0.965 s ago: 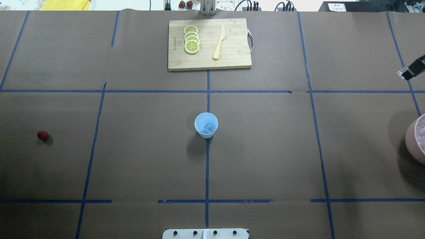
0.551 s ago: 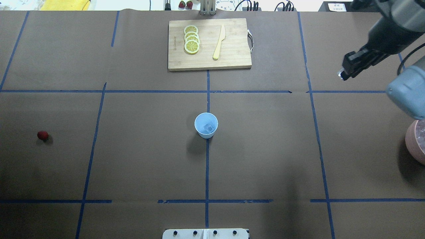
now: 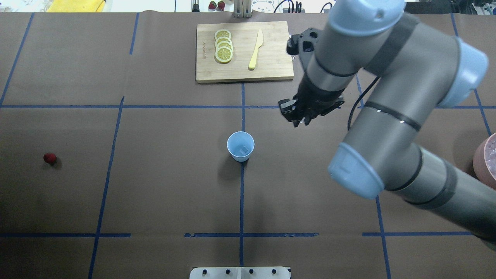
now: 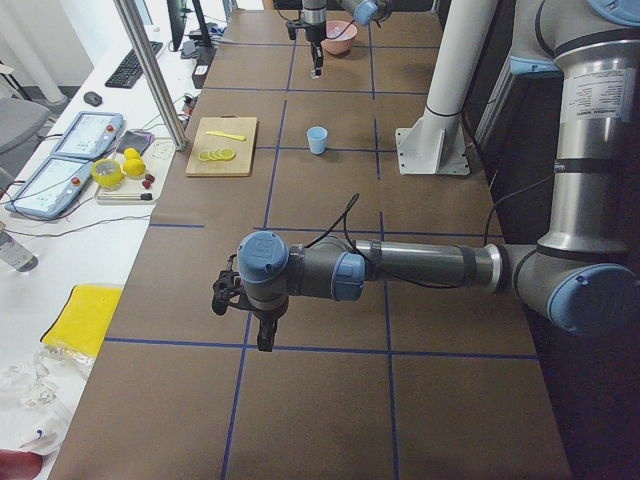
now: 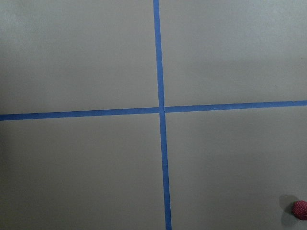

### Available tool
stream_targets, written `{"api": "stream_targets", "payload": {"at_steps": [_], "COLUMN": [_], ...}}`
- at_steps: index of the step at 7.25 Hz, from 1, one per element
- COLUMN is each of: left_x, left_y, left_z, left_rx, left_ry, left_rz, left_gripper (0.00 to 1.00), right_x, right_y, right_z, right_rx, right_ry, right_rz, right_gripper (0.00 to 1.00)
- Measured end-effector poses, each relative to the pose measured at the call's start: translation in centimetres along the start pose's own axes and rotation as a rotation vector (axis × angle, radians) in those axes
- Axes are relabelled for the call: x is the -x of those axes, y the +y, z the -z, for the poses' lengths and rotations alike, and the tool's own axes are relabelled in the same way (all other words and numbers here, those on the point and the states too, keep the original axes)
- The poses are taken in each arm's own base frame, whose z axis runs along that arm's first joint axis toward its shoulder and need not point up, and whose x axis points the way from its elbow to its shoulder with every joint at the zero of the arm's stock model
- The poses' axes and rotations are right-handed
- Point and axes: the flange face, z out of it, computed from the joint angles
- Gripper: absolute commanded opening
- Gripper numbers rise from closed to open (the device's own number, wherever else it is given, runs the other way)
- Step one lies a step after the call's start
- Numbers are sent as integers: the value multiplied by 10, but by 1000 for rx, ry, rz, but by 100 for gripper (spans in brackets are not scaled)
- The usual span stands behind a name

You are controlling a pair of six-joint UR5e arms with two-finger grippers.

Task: Put ice and strawberries in cup
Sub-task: 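Carry the ice cube with the right gripper over the blue cup, then open the right gripper to drop the ice cube into the cup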

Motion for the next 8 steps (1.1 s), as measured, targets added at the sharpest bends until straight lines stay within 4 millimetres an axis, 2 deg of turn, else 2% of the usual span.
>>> {"api": "stream_targets", "payload": {"at_steps": [1, 2, 3, 5, 8], "left_x": [1, 2, 3, 3, 3], "left_y": [0, 0, 0, 0, 0], "left_z": [-3, -5, -6, -7, -7], "left_rx": [5, 10, 12, 13, 12], "left_ry": [0, 0, 0, 1, 1], "left_rz": [1, 2, 2, 2, 1], "left_gripper": [100, 100, 100, 100, 100], "right_x": [44, 76, 96, 113, 122], "right_y": [3, 2, -2, -12, -25], "right_z": [-22, -42, -60, -88, -109], "right_rx": [-6, -3, -3, -5, -3], "right_ry": [16, 40, 56, 60, 71], "right_rz": [-14, -23, -24, -22, -25], "right_gripper": [0, 0, 0, 0, 0]}}
